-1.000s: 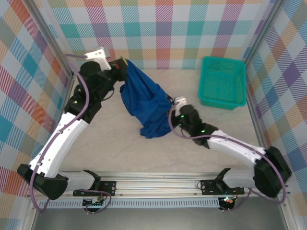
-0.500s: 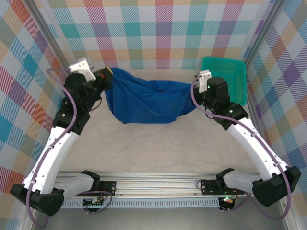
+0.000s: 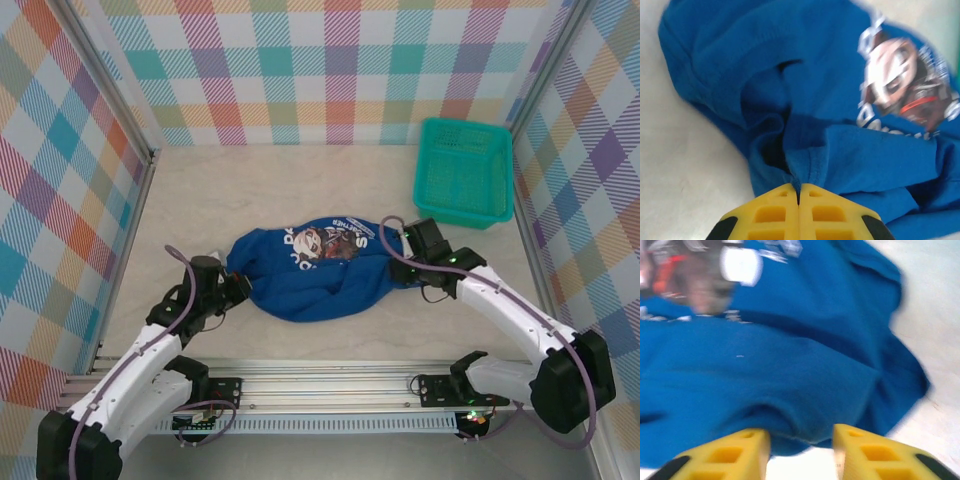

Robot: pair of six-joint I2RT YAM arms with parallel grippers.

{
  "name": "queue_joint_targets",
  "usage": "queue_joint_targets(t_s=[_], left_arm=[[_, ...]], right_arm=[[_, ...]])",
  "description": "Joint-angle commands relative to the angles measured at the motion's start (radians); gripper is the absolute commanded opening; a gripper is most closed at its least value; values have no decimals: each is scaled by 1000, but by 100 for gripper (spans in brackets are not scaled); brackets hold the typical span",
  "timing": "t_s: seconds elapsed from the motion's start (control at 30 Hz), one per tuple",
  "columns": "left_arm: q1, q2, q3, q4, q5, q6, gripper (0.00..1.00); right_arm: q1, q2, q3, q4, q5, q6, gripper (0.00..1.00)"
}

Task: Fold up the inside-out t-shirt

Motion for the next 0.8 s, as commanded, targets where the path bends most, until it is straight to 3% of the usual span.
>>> queue_joint_targets(t_s=[0.0,0.27,0.53,0.7,0.77], left_arm=[[3,1,6,46,29,-1,0],[4,35,0,56,10,34,0],[3,11,27,19,-12,45,0],[3,11,29,14,-11,45,0],[3,12,30,9,-16,47,0]], right_arm=[[131,57,40,181,-69,-106,46],[272,371,212,229,-215,-290,59],[280,570,292,178,-150,-476,70],[278,648,314,177,-49,-538,67],[270,662,326,197,-40,-535,52]])
